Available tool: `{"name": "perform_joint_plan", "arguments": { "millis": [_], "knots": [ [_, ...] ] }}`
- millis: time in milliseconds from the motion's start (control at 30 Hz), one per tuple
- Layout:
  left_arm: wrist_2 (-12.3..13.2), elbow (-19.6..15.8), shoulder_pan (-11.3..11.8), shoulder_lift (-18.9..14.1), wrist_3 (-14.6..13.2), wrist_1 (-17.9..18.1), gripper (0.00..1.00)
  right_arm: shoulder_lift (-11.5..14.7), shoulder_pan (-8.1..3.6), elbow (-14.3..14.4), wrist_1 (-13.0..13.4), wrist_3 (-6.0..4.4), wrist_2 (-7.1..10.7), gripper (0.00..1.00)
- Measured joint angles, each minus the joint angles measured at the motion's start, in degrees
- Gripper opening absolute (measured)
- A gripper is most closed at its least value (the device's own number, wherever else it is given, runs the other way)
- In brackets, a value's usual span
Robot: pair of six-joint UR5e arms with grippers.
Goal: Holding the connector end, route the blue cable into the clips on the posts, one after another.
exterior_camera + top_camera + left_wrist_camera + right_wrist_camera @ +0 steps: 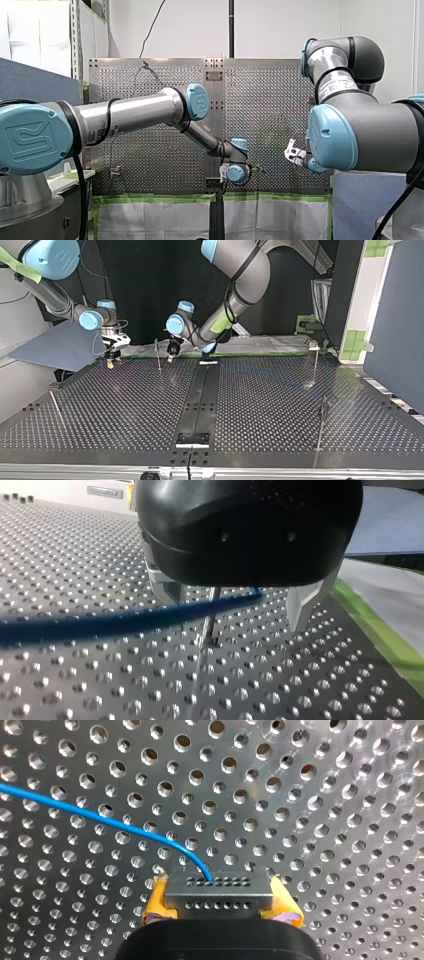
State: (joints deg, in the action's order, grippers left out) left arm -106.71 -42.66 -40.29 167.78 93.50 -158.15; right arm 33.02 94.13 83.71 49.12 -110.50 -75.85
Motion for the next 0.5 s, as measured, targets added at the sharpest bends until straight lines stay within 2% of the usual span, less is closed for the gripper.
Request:
{"name": "perform_joint_plan", "arguments": {
  "millis": [133,500],
  "knots": [
    [-0.06,-0.01,-0.57,-0.32,-1.89,-1.53,1.0,0.0,-0.13,0.0,-0.37,0.04,0.0,0.0],
    [-0.03,-1.0,-1.71,-1.27,-4.44,-6.88,1.0,0.0,-0.28,-0.04,-1.63,0.13,-0.01,0.0]
  ]
}}
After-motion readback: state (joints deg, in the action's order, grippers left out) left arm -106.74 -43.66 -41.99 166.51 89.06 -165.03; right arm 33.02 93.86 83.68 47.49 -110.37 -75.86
